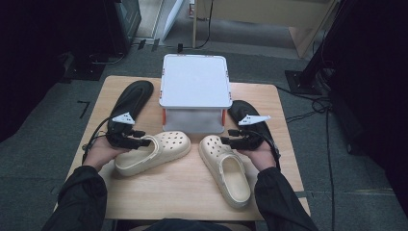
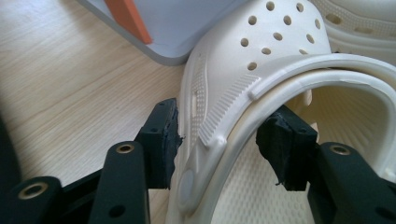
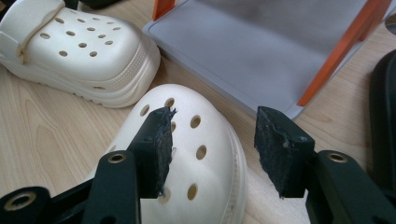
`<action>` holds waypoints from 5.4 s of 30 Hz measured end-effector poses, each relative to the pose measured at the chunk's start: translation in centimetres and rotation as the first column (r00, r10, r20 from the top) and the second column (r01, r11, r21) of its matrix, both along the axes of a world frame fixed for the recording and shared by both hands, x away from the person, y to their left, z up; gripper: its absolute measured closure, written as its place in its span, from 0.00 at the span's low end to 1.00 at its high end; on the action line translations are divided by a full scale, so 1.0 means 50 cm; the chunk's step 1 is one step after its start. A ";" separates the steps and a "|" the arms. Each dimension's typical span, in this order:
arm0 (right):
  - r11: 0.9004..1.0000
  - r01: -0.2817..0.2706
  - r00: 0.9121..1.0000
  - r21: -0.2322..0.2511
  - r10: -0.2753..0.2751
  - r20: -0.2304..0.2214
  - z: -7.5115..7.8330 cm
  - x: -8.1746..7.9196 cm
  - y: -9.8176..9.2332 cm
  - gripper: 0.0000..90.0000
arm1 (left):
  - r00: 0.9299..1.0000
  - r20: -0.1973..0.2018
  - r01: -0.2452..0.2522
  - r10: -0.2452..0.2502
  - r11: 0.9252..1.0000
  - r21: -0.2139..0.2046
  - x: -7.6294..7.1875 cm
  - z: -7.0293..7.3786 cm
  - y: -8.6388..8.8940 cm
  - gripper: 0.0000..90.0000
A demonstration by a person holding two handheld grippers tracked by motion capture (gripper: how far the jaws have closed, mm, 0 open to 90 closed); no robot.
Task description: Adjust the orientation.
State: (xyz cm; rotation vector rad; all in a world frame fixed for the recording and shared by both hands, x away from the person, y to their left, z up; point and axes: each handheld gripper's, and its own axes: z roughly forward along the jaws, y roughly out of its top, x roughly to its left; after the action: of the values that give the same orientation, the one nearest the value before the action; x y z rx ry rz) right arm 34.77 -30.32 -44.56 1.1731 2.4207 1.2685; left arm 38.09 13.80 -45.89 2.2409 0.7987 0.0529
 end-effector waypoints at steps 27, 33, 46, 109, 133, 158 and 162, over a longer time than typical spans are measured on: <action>0.998 0.054 0.998 0.020 -0.054 -0.011 -0.004 -0.013 -0.018 0.50 | 0.999 0.034 0.029 -0.029 1.000 0.007 0.006 -0.003 -0.022 0.69; 0.997 0.067 0.998 0.027 -0.067 -0.014 -0.003 -0.011 -0.021 0.50 | 0.998 0.058 0.023 -0.025 0.999 0.029 0.002 0.004 -0.016 0.74; 0.996 0.084 0.996 0.025 -0.083 -0.012 -0.002 -0.011 -0.022 0.50 | 0.997 0.070 0.015 -0.014 1.000 -0.009 -0.013 0.031 -0.012 0.84; 0.991 -0.121 0.991 0.060 0.118 0.056 0.077 -0.104 0.118 0.62 | 0.993 -0.105 -0.062 0.058 0.997 -0.035 -0.043 -0.014 0.033 0.65; 0.960 -0.277 0.960 0.050 0.274 0.063 0.015 -0.196 0.291 0.61 | 0.991 -0.126 -0.048 0.044 0.998 -0.030 -0.072 -0.023 0.023 0.63; 0.989 -0.127 0.992 0.071 0.126 0.027 -0.037 -0.152 0.341 0.38 | 0.988 -0.153 -0.027 0.019 0.998 -0.052 -0.095 -0.033 0.029 0.68; 0.991 -0.124 0.992 0.049 0.122 0.036 -0.034 -0.153 0.335 0.38 | 0.987 -0.160 0.001 -0.010 0.999 -0.054 -0.099 -0.034 0.015 0.68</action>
State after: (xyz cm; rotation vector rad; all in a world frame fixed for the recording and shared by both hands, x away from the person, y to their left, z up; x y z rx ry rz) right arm 27.11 -13.56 -46.26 1.0202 2.4847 1.3817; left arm 33.15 14.55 -47.57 2.2165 0.8683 -0.1515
